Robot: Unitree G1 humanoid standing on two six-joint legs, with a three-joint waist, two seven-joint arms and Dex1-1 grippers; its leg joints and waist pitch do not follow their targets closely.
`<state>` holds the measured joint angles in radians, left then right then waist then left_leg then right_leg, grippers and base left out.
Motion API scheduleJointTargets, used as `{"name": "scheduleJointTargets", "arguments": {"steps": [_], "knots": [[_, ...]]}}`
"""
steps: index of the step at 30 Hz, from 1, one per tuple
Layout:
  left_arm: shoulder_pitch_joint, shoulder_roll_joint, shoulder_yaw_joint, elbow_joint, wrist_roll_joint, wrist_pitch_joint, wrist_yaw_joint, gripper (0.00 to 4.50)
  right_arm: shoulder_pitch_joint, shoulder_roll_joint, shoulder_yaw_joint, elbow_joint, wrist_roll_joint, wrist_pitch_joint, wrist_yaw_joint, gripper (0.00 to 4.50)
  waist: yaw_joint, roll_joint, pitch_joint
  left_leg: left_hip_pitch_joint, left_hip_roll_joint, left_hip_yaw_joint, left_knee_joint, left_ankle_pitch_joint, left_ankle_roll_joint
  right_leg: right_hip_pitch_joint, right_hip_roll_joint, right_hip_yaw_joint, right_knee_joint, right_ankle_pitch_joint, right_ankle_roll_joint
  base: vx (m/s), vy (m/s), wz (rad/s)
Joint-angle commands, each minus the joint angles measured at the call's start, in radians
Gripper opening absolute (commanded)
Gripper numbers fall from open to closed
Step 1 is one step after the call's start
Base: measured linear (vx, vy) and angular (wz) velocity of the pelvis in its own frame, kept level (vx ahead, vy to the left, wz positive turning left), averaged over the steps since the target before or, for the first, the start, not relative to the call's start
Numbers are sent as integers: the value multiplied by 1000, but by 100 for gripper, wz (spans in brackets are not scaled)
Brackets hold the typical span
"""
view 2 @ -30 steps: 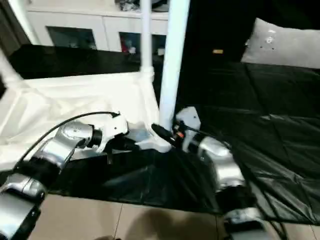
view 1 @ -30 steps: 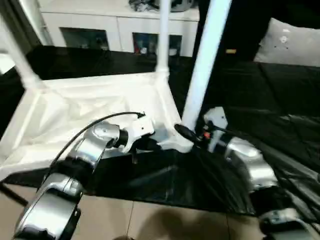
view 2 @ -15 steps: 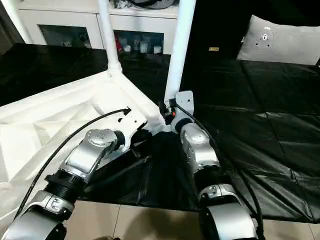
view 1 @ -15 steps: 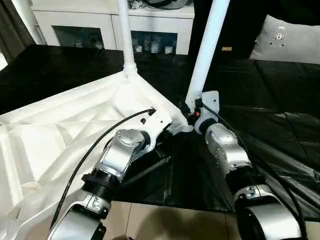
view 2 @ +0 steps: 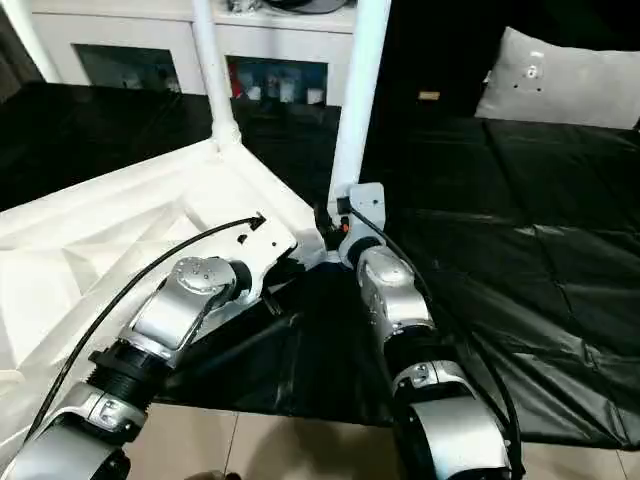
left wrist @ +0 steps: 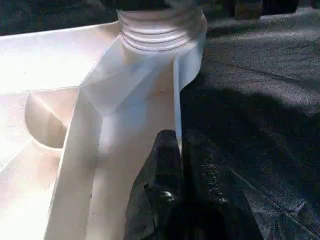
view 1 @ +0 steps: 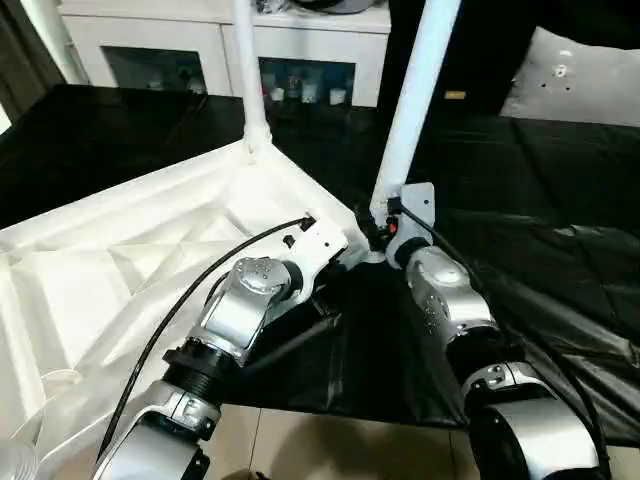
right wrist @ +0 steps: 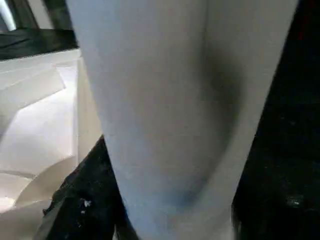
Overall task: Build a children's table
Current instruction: Insert table leg to table base, then rotate leg to tighten
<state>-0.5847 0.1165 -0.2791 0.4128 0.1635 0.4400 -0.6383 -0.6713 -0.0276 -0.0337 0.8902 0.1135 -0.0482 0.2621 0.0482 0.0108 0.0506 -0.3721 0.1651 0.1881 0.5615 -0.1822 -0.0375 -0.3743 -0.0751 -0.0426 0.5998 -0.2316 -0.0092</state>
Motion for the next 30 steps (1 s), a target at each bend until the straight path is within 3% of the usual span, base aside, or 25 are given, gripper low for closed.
{"name": "scheduleJointTargets", "arguments": {"steps": [1, 2, 4, 6, 8, 11, 13, 16, 20, 24, 27, 30], "knots": [[-14, 32, 12, 52, 10, -65, 18, 0, 64, -6, 17, 22, -1, 22, 56, 338, 6, 3, -44, 10, 68, -26, -64, -180, 66, 32, -80, 45, -69, 0, -253, 0, 0, 0], [-18, 41, 15, 65, 12, -77, 21, 0, 75, -12, 19, 6, 1, 17, 72, 361, 9, 1, -42, 8, 67, -27, -65, -181, 70, 34, -79, 44, -70, -5, -246, 0, 0, 0], [-24, 61, 19, 86, 11, -99, 13, 0, 111, -30, 19, -51, 14, -2, 126, 366, 9, 3, -39, 8, 69, -28, -68, -208, 67, 31, -82, 45, -74, -75, -236, 0, 0, 0], [-25, 66, 19, 93, 9, -106, 8, 0, 124, -37, 17, -71, 20, -9, 144, 375, 7, 4, -40, 7, 71, -29, -69, -207, 62, 32, -81, 46, -75, -87, -229, 0, 0, 0], [-23, 104, -8, 109, 18, -168, -42, 0, 182, -88, 26, -174, 37, -29, 230, 403, 9, 2, -44, 6, 70, -29, -63, -176, 72, 36, -80, 46, -70, -38, -229, 0, 0, 0], [-21, 126, -18, 123, 10, -201, -85, 0, 219, -144, 32, -248, 51, -39, 313, 414, 13, 5, -56, 4, 67, -27, -47, -58, 122, 40, -75, 42, -48, 162, -252, 0, 0, 0], [-20, 144, -29, 133, 1, -233, -127, 0, 246, -193, 30, -310, 70, -38, 387, 442, 13, 2, -57, -3, 63, -25, -37, -13, 165, 40, -74, 38, -37, 272, -272, 0, 0, 0], [-8, 175, -53, 122, -15, -275, -215, 0, 259, -254, 11, -367, 100, -27, 471, 450, 16, 2, -57, -1, 66, -24, -36, -36, 180, 40, -77, 37, -39, 242, -278, 0, 0, 0], [2, 219, -93, 116, -22, -323, -328, 0, 258, -324, 7, -407, 126, -13, 579, 450, 24, 4, -52, 3, 71, -24, -39, -82, 160, 37, -76, 38, -45, 144, -284, 0, 0, 0], [6, 269, -141, 107, -26, -395, -458, 0, 267, -406, 51, -467, 151, 29, 733, 450, 38, 8, -51, 8, 76, -23, -43, -127, 127, 36, -75, 37, -49, 54, -277, 0, 0, 0], [-2, 301, -177, 110, -17, -450, -543, 0, 271, -464, 115, -508, 131, 75, 842, 450, 49, 6, -54, 10, 76, -22, -41, -122, 112, 35, -74, 37, -44, 64, -280, 0, 0, 0], [-8, 313, -196, 104, -30, -488, -610, 0, 274, -488, 164, -544, 128, 111, 917, 450, 57, 6, -56, 8, 76, -22, -38, -107, 120, 35, -76, 37, -39, 93, -278, 0, 0, 0]]}}
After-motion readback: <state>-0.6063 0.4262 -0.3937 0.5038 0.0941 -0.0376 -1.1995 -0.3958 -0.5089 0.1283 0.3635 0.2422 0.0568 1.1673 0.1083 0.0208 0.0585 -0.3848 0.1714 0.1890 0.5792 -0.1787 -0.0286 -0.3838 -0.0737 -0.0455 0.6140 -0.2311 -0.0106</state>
